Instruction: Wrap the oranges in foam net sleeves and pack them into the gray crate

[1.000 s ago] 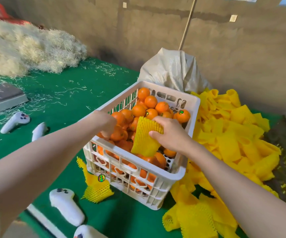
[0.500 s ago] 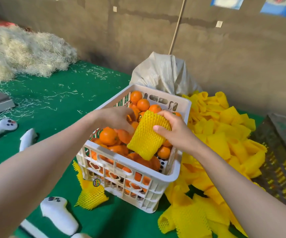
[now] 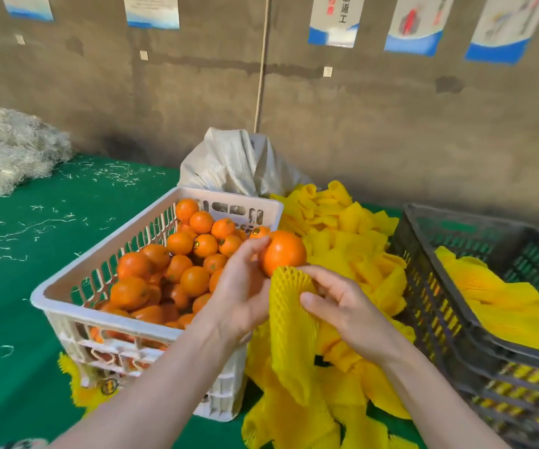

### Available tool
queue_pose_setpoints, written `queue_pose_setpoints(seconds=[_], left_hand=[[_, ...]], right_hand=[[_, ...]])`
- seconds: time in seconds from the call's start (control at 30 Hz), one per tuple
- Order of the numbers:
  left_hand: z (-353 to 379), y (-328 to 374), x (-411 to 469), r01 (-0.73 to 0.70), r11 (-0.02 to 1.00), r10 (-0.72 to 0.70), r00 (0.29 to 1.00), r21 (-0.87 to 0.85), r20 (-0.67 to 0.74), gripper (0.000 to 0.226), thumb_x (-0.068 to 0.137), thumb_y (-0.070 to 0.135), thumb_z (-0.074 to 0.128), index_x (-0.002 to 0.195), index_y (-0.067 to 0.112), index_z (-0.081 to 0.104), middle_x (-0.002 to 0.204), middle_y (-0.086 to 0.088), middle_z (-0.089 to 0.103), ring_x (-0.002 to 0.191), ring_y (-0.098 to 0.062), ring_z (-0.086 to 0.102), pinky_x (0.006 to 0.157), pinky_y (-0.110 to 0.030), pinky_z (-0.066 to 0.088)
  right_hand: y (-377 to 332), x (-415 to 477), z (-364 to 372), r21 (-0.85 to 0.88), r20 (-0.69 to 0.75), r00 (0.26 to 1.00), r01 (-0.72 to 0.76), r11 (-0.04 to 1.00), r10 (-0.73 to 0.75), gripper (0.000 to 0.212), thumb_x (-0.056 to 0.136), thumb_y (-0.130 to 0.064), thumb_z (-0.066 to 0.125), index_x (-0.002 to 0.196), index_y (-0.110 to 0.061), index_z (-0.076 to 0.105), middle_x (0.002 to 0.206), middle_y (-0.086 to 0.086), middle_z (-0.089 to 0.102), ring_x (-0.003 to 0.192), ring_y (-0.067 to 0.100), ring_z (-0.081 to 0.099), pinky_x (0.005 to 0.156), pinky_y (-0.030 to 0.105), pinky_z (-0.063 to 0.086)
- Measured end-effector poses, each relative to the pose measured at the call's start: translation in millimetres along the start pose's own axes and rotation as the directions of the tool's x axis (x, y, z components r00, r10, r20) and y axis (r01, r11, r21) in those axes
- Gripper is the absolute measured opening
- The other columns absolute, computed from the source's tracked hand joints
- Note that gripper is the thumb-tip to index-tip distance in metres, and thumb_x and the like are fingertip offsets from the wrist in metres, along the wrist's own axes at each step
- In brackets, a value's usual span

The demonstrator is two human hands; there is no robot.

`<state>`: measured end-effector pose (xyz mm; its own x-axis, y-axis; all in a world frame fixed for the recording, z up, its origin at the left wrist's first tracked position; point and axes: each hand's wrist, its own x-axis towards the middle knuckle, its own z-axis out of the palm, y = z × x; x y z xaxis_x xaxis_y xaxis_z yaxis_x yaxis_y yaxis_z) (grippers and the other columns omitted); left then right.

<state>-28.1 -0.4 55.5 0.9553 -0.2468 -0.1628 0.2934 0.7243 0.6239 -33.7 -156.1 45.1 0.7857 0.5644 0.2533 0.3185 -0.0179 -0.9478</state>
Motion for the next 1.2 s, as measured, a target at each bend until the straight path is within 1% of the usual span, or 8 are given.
queue_pose_setpoints(seconds=[0.17, 0.33, 0.4, 0.53, 0.73, 0.87, 1.0, 1.2], left_hand=[[26.2, -55.0, 9.0, 0.063, 0.998, -0.065, 0.997, 0.031, 0.047, 0.066, 0.096, 0.043, 0.038, 0.057, 0.003, 0.073, 0.059, -0.014, 0.068, 0.052, -0.022, 0.068, 0.046, -0.026, 0.054], [48.9, -91.6, 12.5, 0.046, 0.999, -0.045, 0.992, 0.013, -0.117, 0.066, 0.090, 0.052, 0.044, 0.127, -0.002, 0.055, 0.123, -0.026, 0.060, 0.117, -0.035, 0.057, 0.103, -0.046, 0.043], [55.8, -104.5, 11.9, 0.017, 0.998, -0.007, 0.985, 0.054, -0.172, 0.067, 0.091, 0.051, 0.044, 0.130, -0.003, 0.052, 0.126, -0.025, 0.058, 0.118, -0.035, 0.055, 0.105, -0.046, 0.040], [62.8, -120.8, 11.7, -0.082, 0.977, 0.140, 0.945, 0.198, -0.297, 0.047, 0.093, 0.051, 0.044, 0.097, 0.007, 0.062, 0.087, -0.015, 0.063, 0.070, -0.021, 0.063, 0.062, -0.025, 0.054], [59.9, -133.6, 13.6, -0.062, 0.843, 0.303, 0.876, 0.534, -0.376, 0.068, 0.096, 0.052, 0.032, 0.132, -0.004, 0.046, 0.120, -0.017, 0.058, 0.083, -0.014, 0.055, 0.046, -0.004, 0.039], [55.1, -138.2, 19.0, -0.101, 0.816, 0.353, 0.867, 0.569, -0.352, 0.075, 0.095, 0.057, 0.029, 0.137, -0.004, 0.041, 0.131, -0.018, 0.054, 0.112, -0.028, 0.052, 0.083, -0.024, 0.039], [58.6, -135.7, 16.6, -0.151, 0.829, 0.377, 0.862, 0.538, -0.338, 0.061, 0.094, 0.057, 0.035, 0.139, 0.016, 0.038, 0.120, 0.003, 0.048, 0.103, -0.012, 0.043, 0.084, -0.027, 0.031], [45.5, -133.0, 21.2, -0.066, 0.839, 0.261, 0.920, 0.540, -0.293, 0.039, 0.094, 0.046, 0.049, 0.112, 0.014, 0.060, 0.098, 0.002, 0.064, 0.085, -0.005, 0.059, 0.071, -0.011, 0.048]], right_hand=[[16.7, -29.6, -20.6, -0.238, -0.326, 0.944, -0.028, 0.971, -0.053, 0.015, 0.088, -0.013, 0.063, 0.089, -0.022, 0.051, 0.071, -0.006, 0.053, 0.060, 0.001, 0.047, 0.059, 0.018, 0.036], [37.1, -58.6, -24.4, -0.696, -0.511, 0.754, -0.081, 0.714, -0.413, 0.012, 0.082, -0.022, 0.063, 0.075, -0.013, 0.058, 0.092, -0.005, 0.048, 0.093, 0.008, 0.044, 0.085, 0.017, 0.032], [40.0, -66.7, -24.6, -0.674, -0.524, 0.730, -0.041, 0.738, -0.438, 0.016, 0.085, -0.022, 0.057, 0.073, -0.012, 0.052, 0.087, -0.003, 0.051, 0.090, 0.009, 0.046, 0.082, 0.015, 0.034], [44.8, -76.4, -23.3, -0.638, -0.563, 0.705, -0.040, 0.769, -0.431, 0.015, 0.086, -0.018, 0.053, 0.075, -0.017, 0.042, 0.082, -0.002, 0.051, 0.083, 0.015, 0.051, 0.075, 0.006, 0.031], [49.8, -77.4, -24.9, -0.534, -0.649, 0.666, -0.056, 0.843, -0.367, 0.022, 0.088, -0.006, 0.060, 0.086, -0.023, 0.046, 0.079, -0.007, 0.049, 0.071, 0.005, 0.047, 0.069, 0.005, 0.036], [53.2, -78.5, -19.3, -0.358, -0.720, 0.662, -0.094, 0.929, -0.210, 0.011, 0.091, -0.023, 0.053, 0.096, -0.028, 0.045, 0.089, -0.009, 0.054, 0.087, 0.002, 0.054, 0.072, 0.005, 0.038], [55.7, -76.8, -19.2, -0.194, -0.711, 0.702, -0.137, 0.971, -0.042, 0.036, 0.082, -0.052, 0.039, 0.070, -0.020, 0.050, 0.062, -0.011, 0.051, 0.061, 0.003, 0.047, 0.063, 0.025, 0.038], [45.7, -73.0, -31.6, -0.464, -0.639, 0.686, 0.016, 0.886, -0.348, 0.027, 0.092, -0.039, 0.049, 0.074, -0.019, 0.054, 0.062, -0.013, 0.049, 0.059, 0.002, 0.046, 0.056, 0.015, 0.035]])
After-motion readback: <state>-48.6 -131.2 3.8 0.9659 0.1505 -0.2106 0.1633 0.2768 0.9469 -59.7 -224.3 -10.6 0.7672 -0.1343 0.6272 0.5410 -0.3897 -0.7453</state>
